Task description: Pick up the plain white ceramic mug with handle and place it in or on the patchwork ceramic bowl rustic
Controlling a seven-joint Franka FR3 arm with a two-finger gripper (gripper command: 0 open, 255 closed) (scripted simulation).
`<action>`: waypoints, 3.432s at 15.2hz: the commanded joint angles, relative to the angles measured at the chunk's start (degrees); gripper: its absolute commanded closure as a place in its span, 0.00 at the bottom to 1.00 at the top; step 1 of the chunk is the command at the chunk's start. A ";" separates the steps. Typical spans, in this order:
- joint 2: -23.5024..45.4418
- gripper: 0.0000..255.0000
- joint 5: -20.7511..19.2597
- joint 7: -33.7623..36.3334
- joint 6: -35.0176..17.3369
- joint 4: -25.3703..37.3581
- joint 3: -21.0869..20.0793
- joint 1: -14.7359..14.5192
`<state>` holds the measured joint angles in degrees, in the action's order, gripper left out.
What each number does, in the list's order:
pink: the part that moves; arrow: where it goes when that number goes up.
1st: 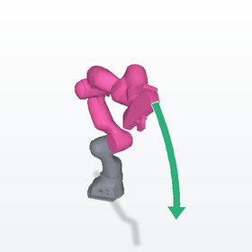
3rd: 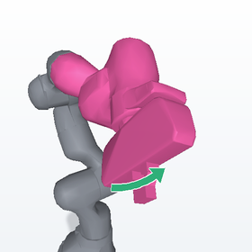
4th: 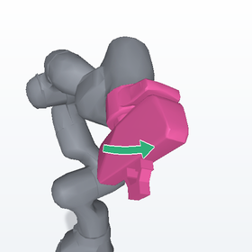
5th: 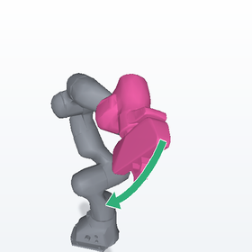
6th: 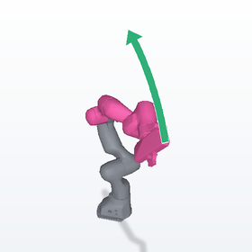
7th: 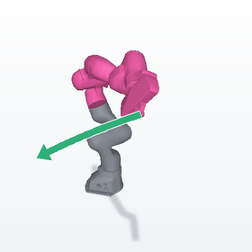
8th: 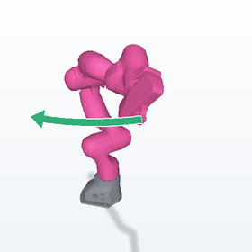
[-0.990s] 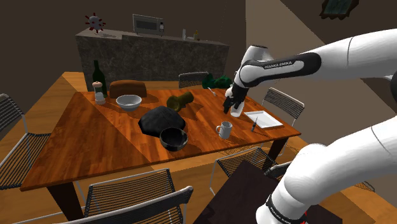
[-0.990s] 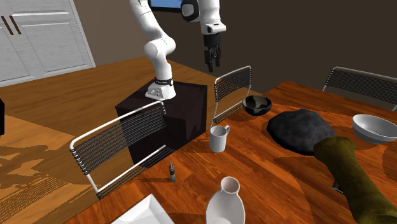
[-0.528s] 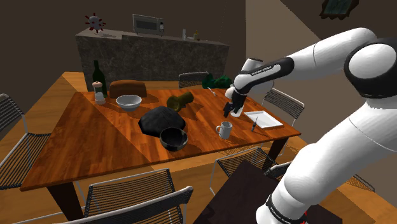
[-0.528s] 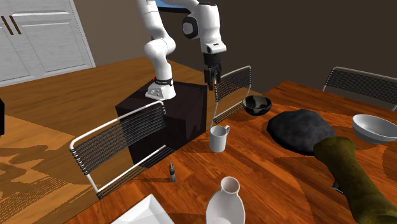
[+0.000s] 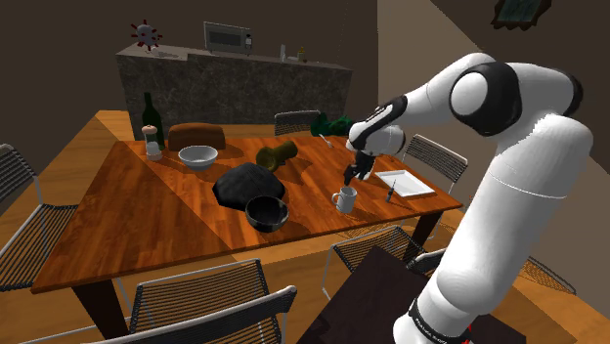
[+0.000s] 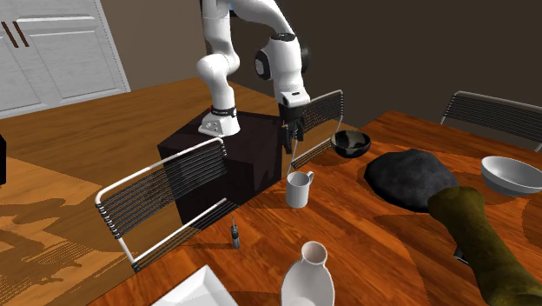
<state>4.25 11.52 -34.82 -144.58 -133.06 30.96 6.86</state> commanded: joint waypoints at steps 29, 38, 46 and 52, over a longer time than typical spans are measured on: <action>26.62 1.00 22.71 -19.05 -4.35 16.85 -8.03 13.08; 24.19 1.00 20.69 -17.43 -2.48 16.43 -6.44 11.90; 19.51 1.00 16.45 -14.11 1.48 16.19 -3.52 9.75; 16.22 1.00 13.26 -11.65 4.65 16.57 -1.66 8.39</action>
<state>21.02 25.35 -46.94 -140.48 -116.57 29.00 15.51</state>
